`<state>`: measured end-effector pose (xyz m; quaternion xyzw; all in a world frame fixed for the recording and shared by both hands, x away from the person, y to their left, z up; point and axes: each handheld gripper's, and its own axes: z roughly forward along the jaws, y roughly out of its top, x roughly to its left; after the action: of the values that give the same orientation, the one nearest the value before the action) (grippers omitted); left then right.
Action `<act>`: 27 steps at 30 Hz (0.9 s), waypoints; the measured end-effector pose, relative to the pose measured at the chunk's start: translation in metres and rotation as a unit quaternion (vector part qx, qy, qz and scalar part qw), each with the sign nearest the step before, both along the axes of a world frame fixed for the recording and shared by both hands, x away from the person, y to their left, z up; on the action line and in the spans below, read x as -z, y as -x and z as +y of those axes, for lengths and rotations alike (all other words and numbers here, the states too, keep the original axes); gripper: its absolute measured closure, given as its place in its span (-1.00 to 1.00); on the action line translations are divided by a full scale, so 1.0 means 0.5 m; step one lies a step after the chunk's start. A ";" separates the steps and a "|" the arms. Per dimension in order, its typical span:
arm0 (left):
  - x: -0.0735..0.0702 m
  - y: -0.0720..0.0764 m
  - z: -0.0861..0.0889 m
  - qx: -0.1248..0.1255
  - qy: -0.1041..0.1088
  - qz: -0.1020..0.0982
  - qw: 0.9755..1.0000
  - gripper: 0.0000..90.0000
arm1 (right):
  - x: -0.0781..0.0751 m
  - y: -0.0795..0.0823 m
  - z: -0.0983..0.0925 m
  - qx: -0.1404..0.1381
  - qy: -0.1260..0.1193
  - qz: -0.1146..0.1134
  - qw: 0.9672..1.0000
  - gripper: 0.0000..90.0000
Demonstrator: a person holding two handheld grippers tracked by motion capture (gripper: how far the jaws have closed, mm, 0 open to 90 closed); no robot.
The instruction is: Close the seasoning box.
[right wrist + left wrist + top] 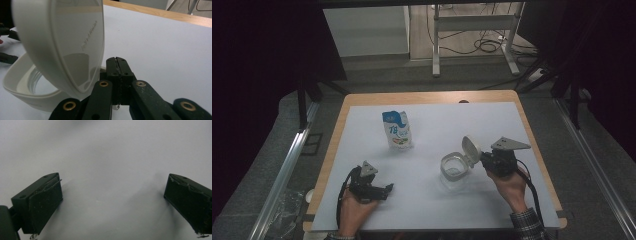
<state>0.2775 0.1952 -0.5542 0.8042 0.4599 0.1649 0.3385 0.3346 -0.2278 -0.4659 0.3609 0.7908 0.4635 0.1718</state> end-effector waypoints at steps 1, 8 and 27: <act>0.000 0.000 0.000 0.000 0.000 0.000 1.000 -0.96 | 0.001 0.000 -0.001 0.002 0.000 0.000 1.000 0.98; 0.000 0.000 0.000 0.000 0.000 0.000 1.000 -0.96 | 0.001 0.004 -0.009 0.005 0.003 -0.005 1.000 0.93; 0.000 0.000 0.000 0.000 0.000 0.001 1.000 -0.96 | 0.025 0.027 -0.040 0.030 0.011 -0.006 0.999 0.60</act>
<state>0.2775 0.1952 -0.5541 0.8044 0.4600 0.1640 0.3383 0.3211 -0.2479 -0.4785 0.3800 0.7836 0.4512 0.1948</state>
